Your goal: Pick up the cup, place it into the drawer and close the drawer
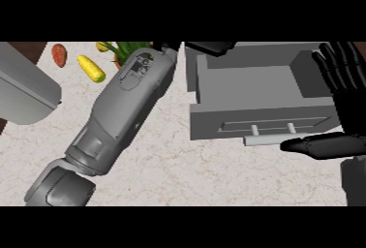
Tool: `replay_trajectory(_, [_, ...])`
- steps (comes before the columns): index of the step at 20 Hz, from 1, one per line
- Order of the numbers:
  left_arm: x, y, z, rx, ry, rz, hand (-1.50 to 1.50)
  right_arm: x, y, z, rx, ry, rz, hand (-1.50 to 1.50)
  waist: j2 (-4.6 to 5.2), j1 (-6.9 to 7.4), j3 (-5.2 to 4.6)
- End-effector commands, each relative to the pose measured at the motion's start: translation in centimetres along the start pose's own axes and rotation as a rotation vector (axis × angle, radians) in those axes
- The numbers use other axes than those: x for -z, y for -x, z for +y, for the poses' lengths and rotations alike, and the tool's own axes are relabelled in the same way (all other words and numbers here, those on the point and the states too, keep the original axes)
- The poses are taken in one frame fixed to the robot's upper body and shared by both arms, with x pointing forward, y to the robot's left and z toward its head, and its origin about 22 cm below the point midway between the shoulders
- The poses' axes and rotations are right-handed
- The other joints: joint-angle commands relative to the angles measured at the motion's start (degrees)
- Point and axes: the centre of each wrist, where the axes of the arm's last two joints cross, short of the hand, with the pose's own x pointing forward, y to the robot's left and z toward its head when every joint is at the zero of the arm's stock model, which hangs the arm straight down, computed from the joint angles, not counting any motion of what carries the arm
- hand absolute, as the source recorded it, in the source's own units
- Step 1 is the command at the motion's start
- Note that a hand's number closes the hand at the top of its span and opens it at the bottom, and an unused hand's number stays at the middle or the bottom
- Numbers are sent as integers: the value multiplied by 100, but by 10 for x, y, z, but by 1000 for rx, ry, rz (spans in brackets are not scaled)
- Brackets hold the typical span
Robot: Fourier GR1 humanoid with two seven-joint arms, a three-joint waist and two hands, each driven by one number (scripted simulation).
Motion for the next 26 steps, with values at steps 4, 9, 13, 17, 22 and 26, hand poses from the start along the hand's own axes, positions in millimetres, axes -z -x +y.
replay_trajectory(4, [10,0,-17,106,9,152,150,-1,5,-6,12,-37,-16,-150,63,-237,6])
replay_trajectory(9, [-9,34,-12,183,140,262,150,12,-6,7,20,-67,-37,-150,105,-466,5])
replay_trajectory(13, [-21,51,-9,209,138,271,150,23,-6,13,35,-123,-57,-150,218,-790,10])
replay_trajectory(17, [-31,63,-6,183,139,261,-150,25,-5,22,40,-138,-67,-150,243,-854,4])
replay_trajectory(22, [-29,57,-6,9,90,211,-150,33,-7,41,164,-321,-98,-150,267,-837,-4])
replay_trajectory(26, [-21,42,-11,-124,102,106,-150,33,-10,58,215,-552,-117,150,231,-830,-8])
